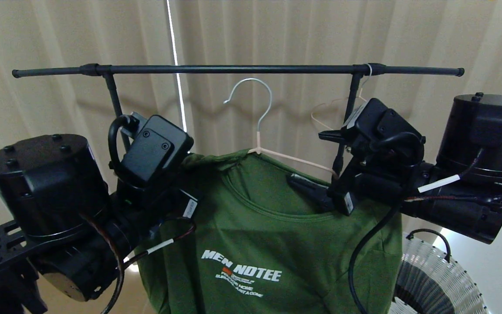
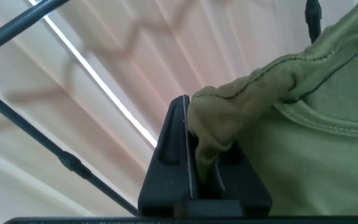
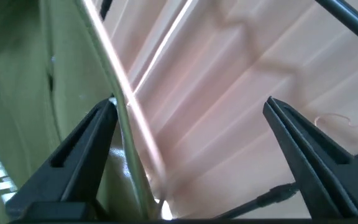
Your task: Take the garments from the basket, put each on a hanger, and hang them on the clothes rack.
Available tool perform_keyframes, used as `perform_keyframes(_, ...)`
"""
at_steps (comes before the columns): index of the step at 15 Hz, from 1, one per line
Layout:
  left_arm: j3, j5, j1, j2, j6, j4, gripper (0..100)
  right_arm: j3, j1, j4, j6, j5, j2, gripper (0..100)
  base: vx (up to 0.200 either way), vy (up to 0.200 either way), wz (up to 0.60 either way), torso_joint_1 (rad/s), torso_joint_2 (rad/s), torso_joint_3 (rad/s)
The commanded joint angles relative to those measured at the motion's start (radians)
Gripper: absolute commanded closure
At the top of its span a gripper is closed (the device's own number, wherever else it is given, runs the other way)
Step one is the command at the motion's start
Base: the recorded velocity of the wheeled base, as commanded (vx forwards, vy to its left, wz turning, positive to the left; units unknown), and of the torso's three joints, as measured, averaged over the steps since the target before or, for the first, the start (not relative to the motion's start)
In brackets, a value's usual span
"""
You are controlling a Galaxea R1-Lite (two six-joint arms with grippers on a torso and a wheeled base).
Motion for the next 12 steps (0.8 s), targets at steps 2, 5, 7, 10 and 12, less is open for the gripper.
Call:
perform_keyframes(2,0.012,0.0,0.002,-0.004,0.0,0.0,100,0.009,0.001,-0.002,0.0,-0.018,-0.003,100,0.0,0.0,0.0,0.0,0.0,0.0)
perform_keyframes(5,0.014,-0.002,0.006,-0.003,-0.003,0.0,100,0.011,0.001,-0.002,0.0,-0.02,-0.009,100,0.0,0.0,0.0,0.0,0.0,0.0)
perform_keyframes(7,0.024,-0.002,0.005,-0.007,-0.003,-0.002,100,0.015,0.001,-0.002,0.0,-0.02,-0.009,100,0.0,0.0,0.0,0.0,0.0,0.0)
perform_keyframes(10,0.037,-0.003,0.003,-0.01,0.0,-0.002,100,0.017,0.001,-0.002,0.0,-0.02,-0.008,100,0.0,0.0,0.0,0.0,0.0,0.0)
perform_keyframes(12,0.052,-0.009,0.005,-0.016,0.009,-0.003,100,0.017,0.001,-0.002,0.0,-0.02,-0.009,100,0.0,0.0,0.0,0.0,0.0,0.0)
